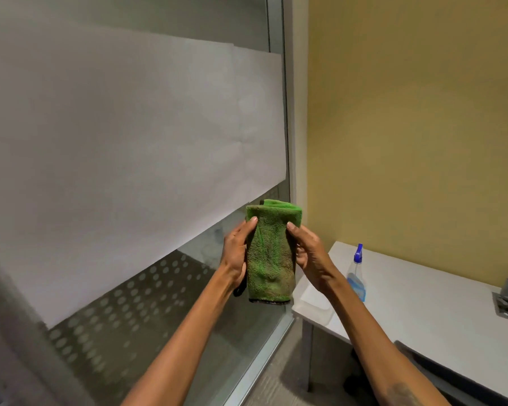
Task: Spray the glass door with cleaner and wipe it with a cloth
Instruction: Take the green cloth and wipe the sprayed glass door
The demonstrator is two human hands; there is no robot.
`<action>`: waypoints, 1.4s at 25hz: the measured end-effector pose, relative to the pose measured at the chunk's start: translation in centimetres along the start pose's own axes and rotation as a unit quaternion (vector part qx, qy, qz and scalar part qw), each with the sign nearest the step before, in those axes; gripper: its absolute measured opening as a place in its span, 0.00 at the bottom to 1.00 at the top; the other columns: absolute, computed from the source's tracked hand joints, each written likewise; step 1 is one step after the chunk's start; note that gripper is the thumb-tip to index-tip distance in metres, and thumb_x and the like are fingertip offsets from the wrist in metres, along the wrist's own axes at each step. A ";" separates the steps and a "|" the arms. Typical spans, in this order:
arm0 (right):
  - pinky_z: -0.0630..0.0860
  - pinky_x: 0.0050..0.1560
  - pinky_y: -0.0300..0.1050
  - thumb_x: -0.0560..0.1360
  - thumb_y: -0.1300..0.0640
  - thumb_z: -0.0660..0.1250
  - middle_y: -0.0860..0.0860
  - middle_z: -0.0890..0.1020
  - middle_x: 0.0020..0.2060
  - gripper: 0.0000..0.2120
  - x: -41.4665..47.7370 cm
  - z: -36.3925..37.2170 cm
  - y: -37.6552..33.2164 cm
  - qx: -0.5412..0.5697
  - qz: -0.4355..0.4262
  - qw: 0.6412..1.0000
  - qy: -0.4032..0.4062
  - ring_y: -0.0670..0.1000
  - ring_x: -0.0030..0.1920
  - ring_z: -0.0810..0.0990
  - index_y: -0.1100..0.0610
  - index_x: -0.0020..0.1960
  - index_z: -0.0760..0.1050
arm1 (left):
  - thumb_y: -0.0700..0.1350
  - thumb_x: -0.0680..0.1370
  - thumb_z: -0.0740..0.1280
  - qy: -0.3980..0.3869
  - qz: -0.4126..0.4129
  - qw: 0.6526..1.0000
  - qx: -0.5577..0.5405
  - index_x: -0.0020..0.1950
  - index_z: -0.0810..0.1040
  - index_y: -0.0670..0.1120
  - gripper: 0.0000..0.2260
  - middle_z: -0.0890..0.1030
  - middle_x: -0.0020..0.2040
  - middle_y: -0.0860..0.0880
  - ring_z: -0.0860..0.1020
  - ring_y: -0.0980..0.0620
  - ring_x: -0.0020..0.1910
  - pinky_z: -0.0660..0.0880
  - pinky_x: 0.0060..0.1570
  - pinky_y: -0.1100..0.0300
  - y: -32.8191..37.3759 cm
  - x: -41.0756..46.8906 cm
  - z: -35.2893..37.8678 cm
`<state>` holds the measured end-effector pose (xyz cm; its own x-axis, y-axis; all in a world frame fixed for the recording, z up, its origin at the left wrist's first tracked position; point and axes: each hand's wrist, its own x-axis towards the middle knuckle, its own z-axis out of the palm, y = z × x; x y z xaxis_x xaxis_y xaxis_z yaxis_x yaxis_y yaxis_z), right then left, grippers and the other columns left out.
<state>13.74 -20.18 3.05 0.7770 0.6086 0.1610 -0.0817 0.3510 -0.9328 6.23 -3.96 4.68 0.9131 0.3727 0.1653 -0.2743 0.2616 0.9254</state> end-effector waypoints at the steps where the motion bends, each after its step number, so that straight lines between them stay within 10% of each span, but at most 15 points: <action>1: 0.81 0.40 0.38 0.70 0.40 0.77 0.48 0.87 0.45 0.21 -0.5 1.7 0.0 -0.010 -0.005 1.000 0.002 0.45 0.42 0.85 0.52 0.56 0.83 | 0.51 0.79 0.70 0.006 0.019 1.000 0.015 0.60 0.83 0.42 0.16 0.85 0.56 0.37 0.85 0.41 0.52 0.83 0.49 0.47 1.5 -1.5 -0.9; 6: 0.84 0.50 0.47 0.74 0.41 0.74 0.56 0.87 0.52 0.17 -4.5 11.8 0.6 -0.002 -0.012 0.998 -0.058 0.54 0.50 0.86 0.54 0.53 0.86 | 0.49 0.80 0.69 0.044 0.068 0.996 0.048 0.55 0.85 0.46 0.09 0.86 0.54 0.40 0.85 0.40 0.53 0.83 0.52 0.48 7.9 -10.4 -7.2; 10: 0.80 0.64 0.57 0.74 0.39 0.74 0.61 0.84 0.61 0.28 -9.5 21.5 2.8 0.023 -0.010 0.996 -0.089 0.61 0.61 0.84 0.59 0.63 0.82 | 0.46 0.81 0.67 0.056 0.079 0.995 0.029 0.70 0.79 0.52 0.16 0.84 0.62 0.43 0.83 0.43 0.60 0.83 0.55 0.49 12.4 -18.6 -13.3; 20: 0.82 0.59 0.57 0.71 0.34 0.74 0.61 0.82 0.65 0.34 -21.2 41.8 5.6 0.137 0.040 0.975 -0.172 0.62 0.65 0.81 0.56 0.66 0.81 | 0.55 0.81 0.63 0.115 0.174 0.963 0.170 0.76 0.68 0.64 0.23 0.80 0.69 0.52 0.84 0.52 0.58 0.82 0.51 0.57 23.5 -36.8 -23.7; 27: 0.69 0.72 0.69 0.66 0.36 0.79 0.64 0.75 0.72 0.46 -27.8 49.9 4.9 0.243 0.118 0.890 -0.367 0.64 0.72 0.74 0.62 0.74 0.73 | 0.53 0.81 0.63 0.208 0.224 0.944 0.121 0.76 0.71 0.59 0.22 0.84 0.61 0.46 0.84 0.52 0.51 0.82 0.46 0.55 29.3 -46.5 -26.1; 35: 0.79 0.63 0.63 0.68 0.38 0.79 0.62 0.79 0.69 0.39 -36.0 56.7 5.1 0.294 0.164 0.826 -0.452 0.61 0.66 0.81 0.61 0.70 0.77 | 0.49 0.81 0.62 0.267 0.231 0.930 0.099 0.76 0.72 0.55 0.21 0.85 0.59 0.47 0.84 0.53 0.50 0.82 0.45 0.58 32.1 -56.3 -27.5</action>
<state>-50.02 0.04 10.73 -0.1095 0.9287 0.3543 -0.6902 0.1855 -0.6995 -62.24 7.96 15.65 0.4170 0.8079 0.4165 -0.4913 -0.1852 0.8511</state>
